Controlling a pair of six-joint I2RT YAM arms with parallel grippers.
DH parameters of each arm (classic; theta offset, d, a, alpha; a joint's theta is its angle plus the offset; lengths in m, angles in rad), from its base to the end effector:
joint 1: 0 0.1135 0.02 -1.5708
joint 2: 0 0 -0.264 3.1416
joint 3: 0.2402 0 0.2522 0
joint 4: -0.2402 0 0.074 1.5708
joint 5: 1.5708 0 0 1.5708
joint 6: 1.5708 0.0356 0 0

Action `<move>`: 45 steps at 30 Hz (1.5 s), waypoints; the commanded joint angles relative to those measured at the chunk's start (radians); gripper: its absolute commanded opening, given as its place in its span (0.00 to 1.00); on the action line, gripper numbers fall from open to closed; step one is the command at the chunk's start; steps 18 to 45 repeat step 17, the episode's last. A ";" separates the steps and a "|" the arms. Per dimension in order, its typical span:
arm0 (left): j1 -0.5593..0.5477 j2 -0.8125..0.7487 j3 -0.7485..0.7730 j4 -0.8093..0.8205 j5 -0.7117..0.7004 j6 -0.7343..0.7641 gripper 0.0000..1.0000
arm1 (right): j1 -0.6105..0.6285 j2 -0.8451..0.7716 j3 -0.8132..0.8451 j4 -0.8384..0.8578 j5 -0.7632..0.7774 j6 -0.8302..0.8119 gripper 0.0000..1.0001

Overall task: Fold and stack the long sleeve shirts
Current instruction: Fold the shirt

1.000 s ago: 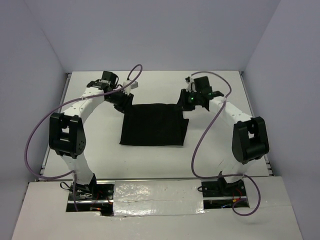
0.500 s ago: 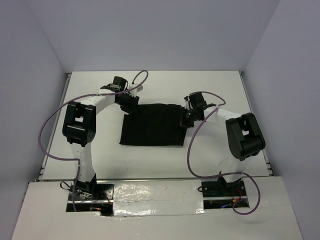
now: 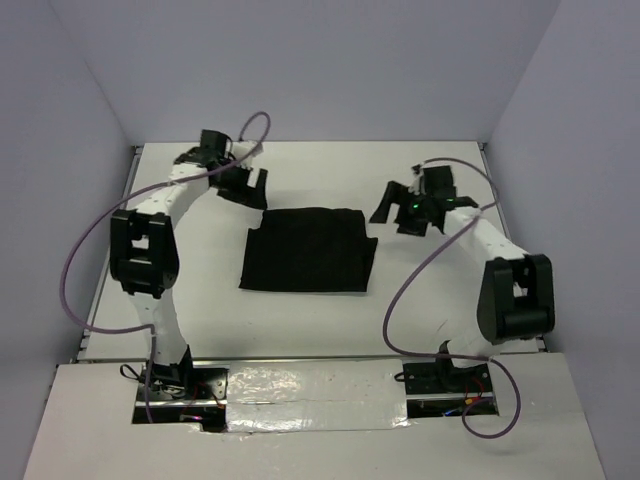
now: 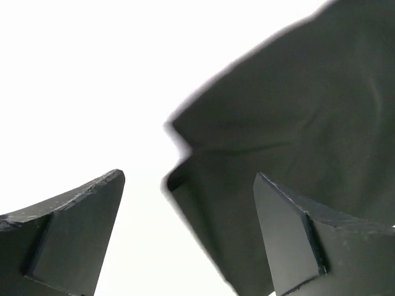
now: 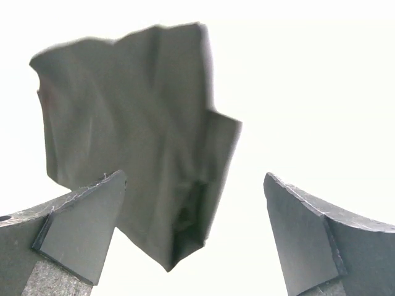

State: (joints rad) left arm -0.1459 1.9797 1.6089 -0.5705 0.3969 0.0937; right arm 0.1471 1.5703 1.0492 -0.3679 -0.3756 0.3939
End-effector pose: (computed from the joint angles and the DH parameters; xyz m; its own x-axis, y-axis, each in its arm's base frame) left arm 0.4313 -0.0773 0.2365 -0.7626 0.1993 -0.6154 0.4325 0.8645 -0.2560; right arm 0.3242 0.0612 0.2244 -0.8493 0.2351 -0.4726 -0.0423 0.8622 0.5049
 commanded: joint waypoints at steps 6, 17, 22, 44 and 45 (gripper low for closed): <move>0.374 -0.188 0.011 -0.043 -0.122 -0.003 0.99 | -0.345 -0.177 0.038 -0.158 0.188 -0.076 1.00; 0.456 -0.303 -0.181 0.020 -0.198 0.066 0.99 | -0.417 -0.378 -0.119 0.010 0.124 -0.079 1.00; 0.456 -0.303 -0.181 0.020 -0.198 0.066 0.99 | -0.417 -0.378 -0.119 0.010 0.124 -0.079 1.00; 0.456 -0.303 -0.181 0.020 -0.198 0.066 0.99 | -0.417 -0.378 -0.119 0.010 0.124 -0.079 1.00; 0.456 -0.303 -0.181 0.020 -0.198 0.066 0.99 | -0.417 -0.378 -0.119 0.010 0.124 -0.079 1.00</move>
